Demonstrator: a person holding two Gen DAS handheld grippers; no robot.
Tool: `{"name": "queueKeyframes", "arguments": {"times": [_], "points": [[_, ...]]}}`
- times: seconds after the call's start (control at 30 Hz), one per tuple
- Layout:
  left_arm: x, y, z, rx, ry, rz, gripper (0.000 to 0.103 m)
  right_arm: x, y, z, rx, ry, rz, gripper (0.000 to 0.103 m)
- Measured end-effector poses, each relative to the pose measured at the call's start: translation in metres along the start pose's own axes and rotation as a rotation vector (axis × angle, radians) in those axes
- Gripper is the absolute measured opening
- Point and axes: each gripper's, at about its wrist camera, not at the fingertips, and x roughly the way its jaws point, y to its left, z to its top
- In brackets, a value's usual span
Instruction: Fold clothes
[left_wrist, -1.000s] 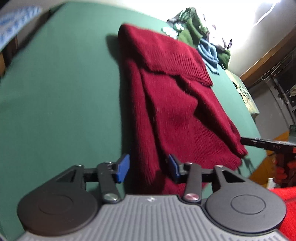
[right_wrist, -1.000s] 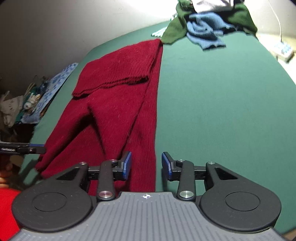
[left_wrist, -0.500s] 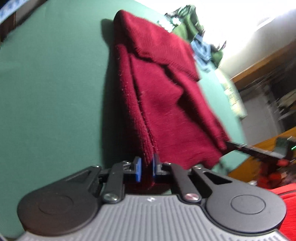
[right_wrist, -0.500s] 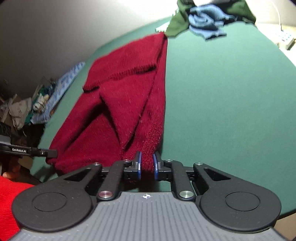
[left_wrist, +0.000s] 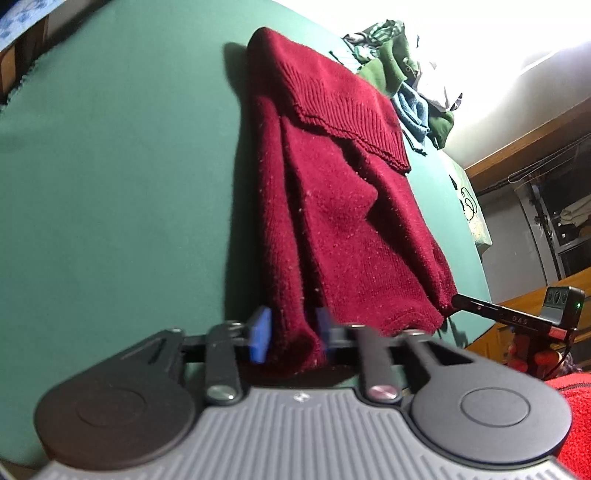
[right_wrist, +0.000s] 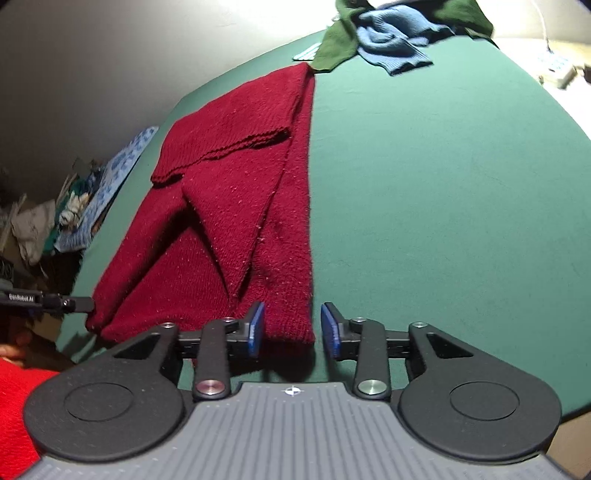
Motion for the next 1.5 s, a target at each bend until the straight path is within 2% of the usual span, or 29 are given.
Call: {"name": "queueKeyframes", "arguments": {"times": [0.07,0.1,0.13,0.17,0.2,0.27,0.3,0.5,0.6,0.87,1.13,1.5], "points": [[0.005,0.000,-0.001,0.001,0.011,-0.001,0.058,0.003,0.000,-0.001,0.001,0.017,0.008,0.038],[0.008,-0.003,-0.002,0.014,0.016,0.001,0.049,0.005,0.003,-0.002,-0.004,0.023,0.021,0.038],[0.010,-0.006,-0.004,0.029,0.020,0.003,0.046,0.007,0.005,-0.003,-0.010,0.028,0.031,0.038],[0.014,-0.010,-0.005,0.054,0.040,0.002,0.026,0.009,0.008,-0.005,-0.022,0.030,0.037,0.036],[0.016,-0.013,-0.006,0.077,0.049,0.008,0.014,0.010,0.011,-0.006,-0.032,0.038,0.045,0.034],[0.018,-0.018,-0.008,0.120,0.063,0.022,0.011,0.012,0.014,-0.008,-0.046,0.053,0.059,0.016],[0.015,-0.017,-0.006,0.116,0.052,0.015,0.008,0.012,0.014,-0.009,-0.053,0.059,0.057,0.016],[-0.006,-0.016,0.008,0.072,-0.021,-0.034,0.007,-0.005,0.015,0.005,-0.034,-0.015,0.106,0.014],[-0.021,-0.020,0.019,0.043,-0.095,-0.090,0.007,-0.014,0.013,0.017,-0.005,-0.071,0.143,0.014],[-0.031,-0.025,0.043,0.026,-0.219,-0.116,0.007,-0.013,0.015,0.041,0.009,-0.136,0.174,0.014],[-0.034,-0.034,0.069,0.052,-0.286,-0.075,0.007,-0.011,0.014,0.067,0.014,-0.214,0.188,0.014],[-0.035,-0.026,0.084,-0.009,-0.339,-0.032,0.007,-0.005,0.011,0.093,0.034,-0.274,0.219,0.013]]}}
